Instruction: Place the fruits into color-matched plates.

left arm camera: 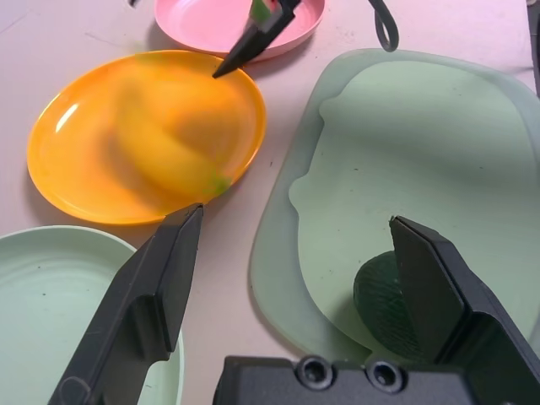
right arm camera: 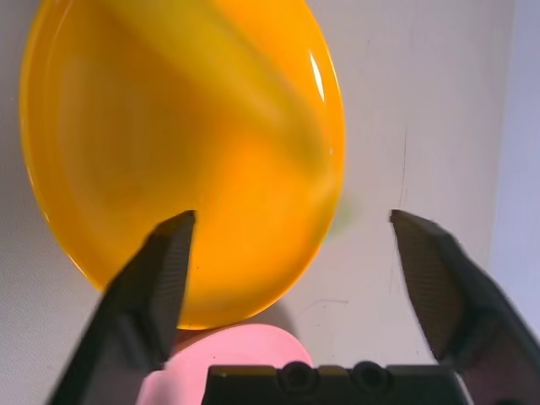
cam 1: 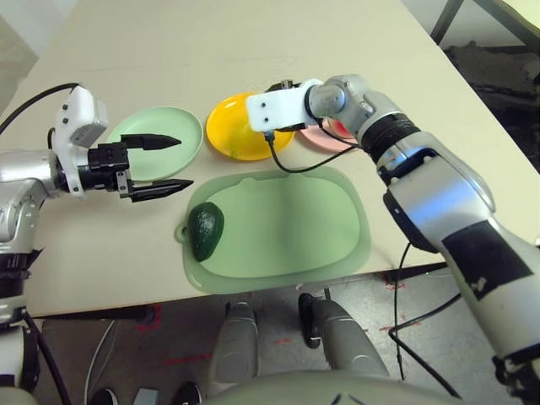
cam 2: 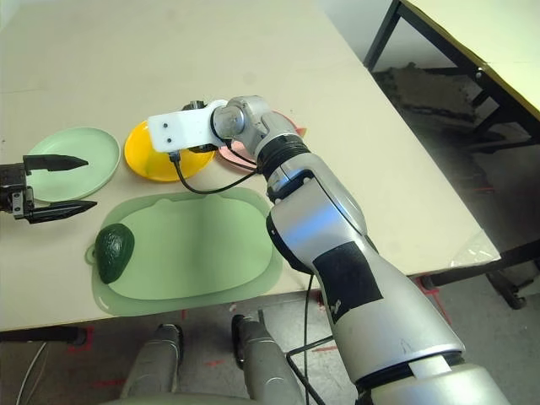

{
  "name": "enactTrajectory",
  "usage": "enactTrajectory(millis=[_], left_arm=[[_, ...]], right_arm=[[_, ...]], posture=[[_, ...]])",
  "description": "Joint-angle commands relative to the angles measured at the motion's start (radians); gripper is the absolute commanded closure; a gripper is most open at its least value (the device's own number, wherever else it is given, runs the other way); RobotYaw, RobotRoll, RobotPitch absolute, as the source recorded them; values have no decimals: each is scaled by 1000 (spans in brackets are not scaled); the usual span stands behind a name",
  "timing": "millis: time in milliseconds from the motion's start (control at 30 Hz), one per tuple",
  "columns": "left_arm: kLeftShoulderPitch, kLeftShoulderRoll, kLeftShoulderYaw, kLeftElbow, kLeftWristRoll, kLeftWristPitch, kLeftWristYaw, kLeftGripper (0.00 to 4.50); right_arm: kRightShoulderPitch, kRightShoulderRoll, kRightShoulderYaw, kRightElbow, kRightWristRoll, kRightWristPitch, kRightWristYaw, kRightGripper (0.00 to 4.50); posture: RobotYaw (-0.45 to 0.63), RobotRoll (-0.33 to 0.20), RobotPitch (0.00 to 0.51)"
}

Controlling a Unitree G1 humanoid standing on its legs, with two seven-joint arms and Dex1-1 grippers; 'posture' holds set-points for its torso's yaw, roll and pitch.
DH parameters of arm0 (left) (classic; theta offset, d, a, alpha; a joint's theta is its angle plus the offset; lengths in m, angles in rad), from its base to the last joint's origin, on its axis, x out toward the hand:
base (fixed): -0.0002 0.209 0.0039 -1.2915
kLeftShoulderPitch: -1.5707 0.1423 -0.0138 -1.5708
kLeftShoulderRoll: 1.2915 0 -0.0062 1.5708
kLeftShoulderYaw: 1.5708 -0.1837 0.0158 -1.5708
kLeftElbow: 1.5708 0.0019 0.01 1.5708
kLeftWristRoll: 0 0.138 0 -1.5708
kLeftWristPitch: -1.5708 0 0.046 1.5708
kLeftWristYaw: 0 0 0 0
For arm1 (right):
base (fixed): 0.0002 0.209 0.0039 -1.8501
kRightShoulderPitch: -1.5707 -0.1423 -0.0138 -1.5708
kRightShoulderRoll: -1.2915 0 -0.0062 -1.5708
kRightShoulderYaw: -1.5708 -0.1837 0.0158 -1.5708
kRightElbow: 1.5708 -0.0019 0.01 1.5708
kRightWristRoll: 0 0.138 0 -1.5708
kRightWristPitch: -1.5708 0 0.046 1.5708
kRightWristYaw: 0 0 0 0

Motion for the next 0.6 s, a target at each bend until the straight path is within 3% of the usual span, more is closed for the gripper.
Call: enactTrajectory(millis=[33, 100, 233, 400, 500, 600], left_arm=[[1, 4, 4, -5, 13, -16, -13, 0], [2, 7, 3, -9, 19, -36, -23, 0], [1, 33, -11, 4, 54, -123, -83, 0], [-20, 69, -45, 42, 101, -257, -203, 0], [-91, 77, -107, 96, 138, -348, -272, 0], [-155, 104, -219, 152, 145, -457, -285, 0]], right_arm=[[15, -17, -18, 0, 6, -30, 39, 26], [12, -32, -63, -9, 58, -39, 120, 26], [21, -66, -241, -47, 270, 56, 433, 26], [134, -169, -371, -242, 480, 391, 829, 26], [415, -288, -367, -747, 675, 845, 942, 26], [669, -331, -414, -1118, 809, 1151, 869, 26]], posture=[[134, 0, 216], [149, 0, 214], [167, 0, 214], [159, 0, 211], [123, 0, 206], [98, 0, 198]])
